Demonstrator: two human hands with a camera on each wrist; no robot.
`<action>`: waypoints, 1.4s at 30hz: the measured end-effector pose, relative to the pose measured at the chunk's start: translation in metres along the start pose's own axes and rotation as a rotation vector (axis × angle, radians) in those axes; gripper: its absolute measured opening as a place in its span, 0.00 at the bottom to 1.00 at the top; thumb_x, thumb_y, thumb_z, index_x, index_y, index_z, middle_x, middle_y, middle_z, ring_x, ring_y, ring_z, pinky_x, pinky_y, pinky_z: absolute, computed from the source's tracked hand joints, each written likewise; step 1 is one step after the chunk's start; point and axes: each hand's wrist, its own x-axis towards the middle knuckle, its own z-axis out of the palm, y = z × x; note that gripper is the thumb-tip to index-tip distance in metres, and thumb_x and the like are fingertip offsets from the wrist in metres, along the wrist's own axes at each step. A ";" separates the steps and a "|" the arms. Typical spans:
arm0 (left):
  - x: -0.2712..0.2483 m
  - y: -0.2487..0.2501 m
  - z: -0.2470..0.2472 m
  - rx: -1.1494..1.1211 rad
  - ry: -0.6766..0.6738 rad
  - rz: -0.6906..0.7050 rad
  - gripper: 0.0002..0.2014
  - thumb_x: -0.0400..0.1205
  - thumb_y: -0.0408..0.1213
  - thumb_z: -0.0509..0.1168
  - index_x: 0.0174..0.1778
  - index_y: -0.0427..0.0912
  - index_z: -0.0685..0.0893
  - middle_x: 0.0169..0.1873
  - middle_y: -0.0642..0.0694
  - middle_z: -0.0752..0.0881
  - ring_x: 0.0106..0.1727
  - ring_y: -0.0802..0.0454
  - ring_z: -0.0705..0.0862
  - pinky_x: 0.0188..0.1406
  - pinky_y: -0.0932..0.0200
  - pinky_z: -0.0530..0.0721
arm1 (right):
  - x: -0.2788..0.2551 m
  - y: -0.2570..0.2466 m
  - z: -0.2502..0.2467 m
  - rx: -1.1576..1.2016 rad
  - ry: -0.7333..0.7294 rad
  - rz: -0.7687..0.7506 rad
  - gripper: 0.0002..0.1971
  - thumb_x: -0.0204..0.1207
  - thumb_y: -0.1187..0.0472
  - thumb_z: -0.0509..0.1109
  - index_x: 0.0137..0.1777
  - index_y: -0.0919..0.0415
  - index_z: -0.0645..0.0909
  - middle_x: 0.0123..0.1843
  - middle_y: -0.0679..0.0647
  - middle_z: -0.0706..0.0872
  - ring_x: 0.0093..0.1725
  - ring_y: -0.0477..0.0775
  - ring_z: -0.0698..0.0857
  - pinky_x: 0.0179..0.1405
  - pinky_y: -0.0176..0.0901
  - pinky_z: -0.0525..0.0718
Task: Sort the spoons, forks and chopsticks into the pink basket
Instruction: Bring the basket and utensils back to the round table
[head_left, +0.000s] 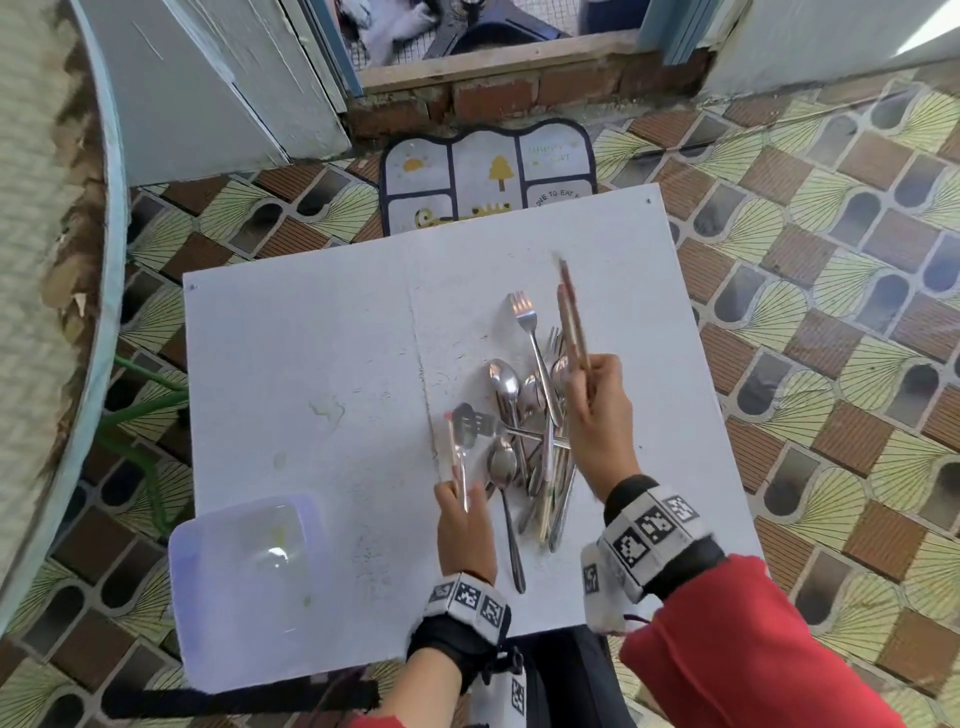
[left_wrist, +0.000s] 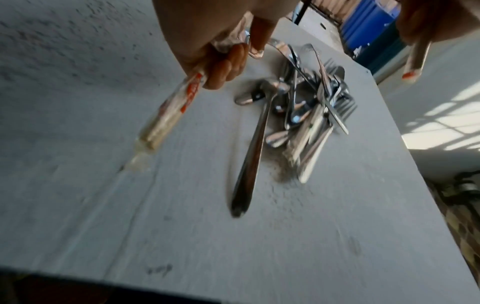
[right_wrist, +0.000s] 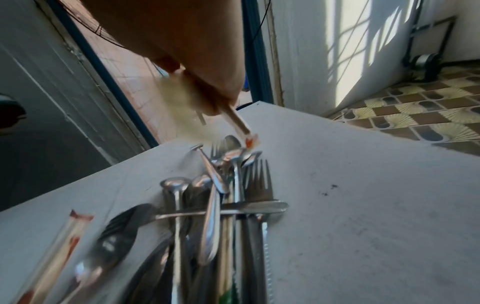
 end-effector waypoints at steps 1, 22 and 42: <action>-0.005 -0.004 0.001 0.028 -0.031 -0.004 0.12 0.83 0.43 0.60 0.47 0.38 0.68 0.31 0.46 0.75 0.32 0.46 0.74 0.30 0.56 0.69 | 0.000 0.002 -0.006 0.009 -0.014 0.016 0.03 0.84 0.64 0.55 0.50 0.64 0.67 0.34 0.50 0.75 0.29 0.49 0.72 0.28 0.43 0.74; -0.002 -0.020 -0.013 -0.260 0.054 0.025 0.05 0.85 0.32 0.56 0.44 0.39 0.72 0.27 0.46 0.77 0.23 0.57 0.75 0.24 0.65 0.75 | -0.026 0.051 0.020 -0.602 -0.315 -0.165 0.08 0.79 0.62 0.66 0.48 0.68 0.78 0.50 0.59 0.76 0.42 0.57 0.77 0.46 0.50 0.79; 0.041 0.045 0.034 0.116 -0.120 0.178 0.12 0.83 0.36 0.59 0.60 0.36 0.74 0.54 0.37 0.81 0.54 0.37 0.81 0.53 0.44 0.80 | 0.060 0.029 0.022 -0.625 -0.189 0.020 0.15 0.75 0.64 0.67 0.59 0.68 0.71 0.55 0.65 0.77 0.53 0.67 0.78 0.58 0.59 0.76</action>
